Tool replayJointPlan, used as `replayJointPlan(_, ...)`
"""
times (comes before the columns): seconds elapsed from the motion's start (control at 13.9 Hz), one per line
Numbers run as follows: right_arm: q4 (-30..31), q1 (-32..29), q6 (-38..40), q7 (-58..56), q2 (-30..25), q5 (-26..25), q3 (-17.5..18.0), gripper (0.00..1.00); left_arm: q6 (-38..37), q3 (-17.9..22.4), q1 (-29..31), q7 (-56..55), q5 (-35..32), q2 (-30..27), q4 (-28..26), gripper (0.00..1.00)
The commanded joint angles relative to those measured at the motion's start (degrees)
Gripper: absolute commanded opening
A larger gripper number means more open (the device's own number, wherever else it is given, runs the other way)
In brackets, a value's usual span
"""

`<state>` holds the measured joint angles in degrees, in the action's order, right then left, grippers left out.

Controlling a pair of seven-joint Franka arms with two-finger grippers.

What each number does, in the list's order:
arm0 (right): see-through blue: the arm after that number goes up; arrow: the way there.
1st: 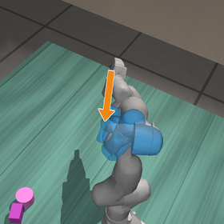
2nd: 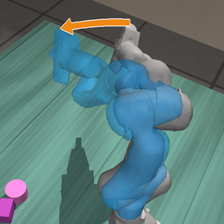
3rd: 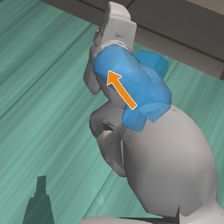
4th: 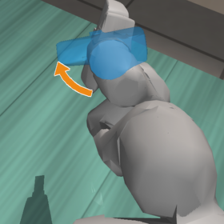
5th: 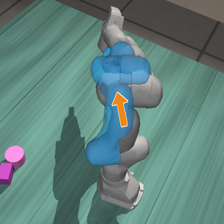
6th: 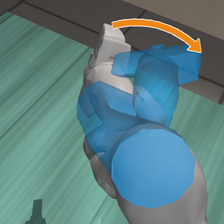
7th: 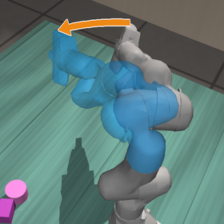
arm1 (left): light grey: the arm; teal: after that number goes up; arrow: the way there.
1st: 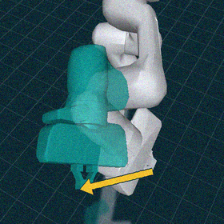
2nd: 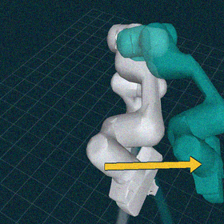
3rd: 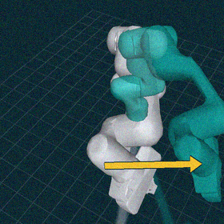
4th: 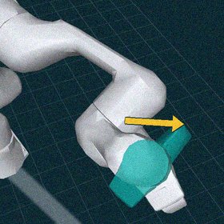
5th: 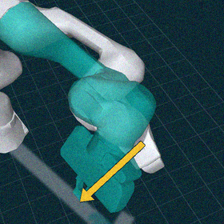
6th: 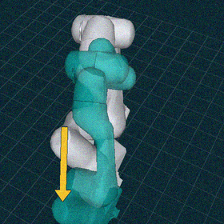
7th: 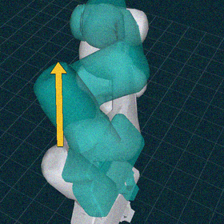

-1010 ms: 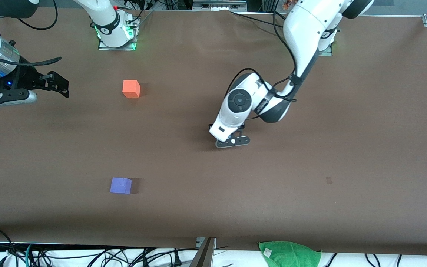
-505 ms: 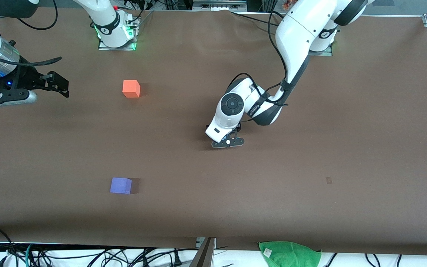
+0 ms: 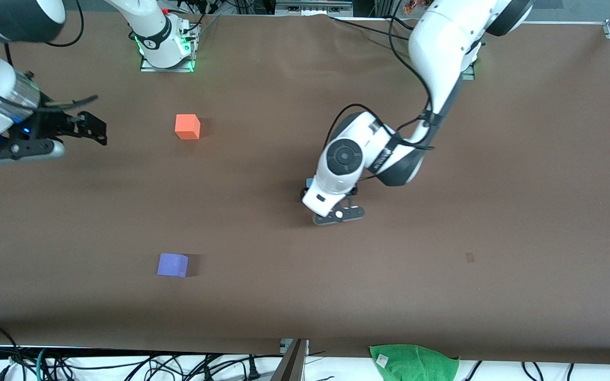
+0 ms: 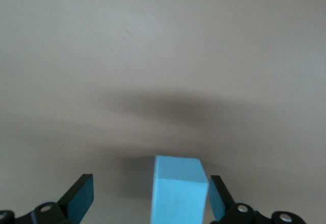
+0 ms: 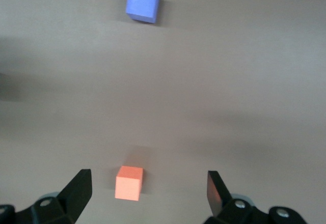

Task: Place blue block between orange and purple blocks
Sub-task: 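Set the blue cube down while the right gripper reaches toward it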

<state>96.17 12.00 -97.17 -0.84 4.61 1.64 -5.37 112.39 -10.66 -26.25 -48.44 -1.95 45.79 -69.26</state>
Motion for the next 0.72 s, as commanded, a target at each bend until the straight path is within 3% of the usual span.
replayJointPlan(0.0,-2.13,-0.05,-0.21,-0.83,3.64,1.53,0.62,1.00,-3.41,-0.42,4.53,3.77,-1.48,-4.03,1.14,1.00)
replayJointPlan(0.14,-3.79,2.67,-0.30,-0.84,10.92,1.44,0.53,1.00,-5.59,-0.68,8.74,7.46,-1.39,-5.97,1.14,1.00)
replayJointPlan(0.43,-4.15,7.93,-4.77,0.12,14.36,2.40,1.23,1.00,-12.97,-0.24,12.70,12.38,-1.30,-6.07,4.56,1.00)
replayJointPlan(0.65,-7.12,13.56,-9.87,9.23,19.28,6.78,1.32,1.00,-18.16,0.29,18.41,22.99,-1.22,-8.95,5.62,1.00)
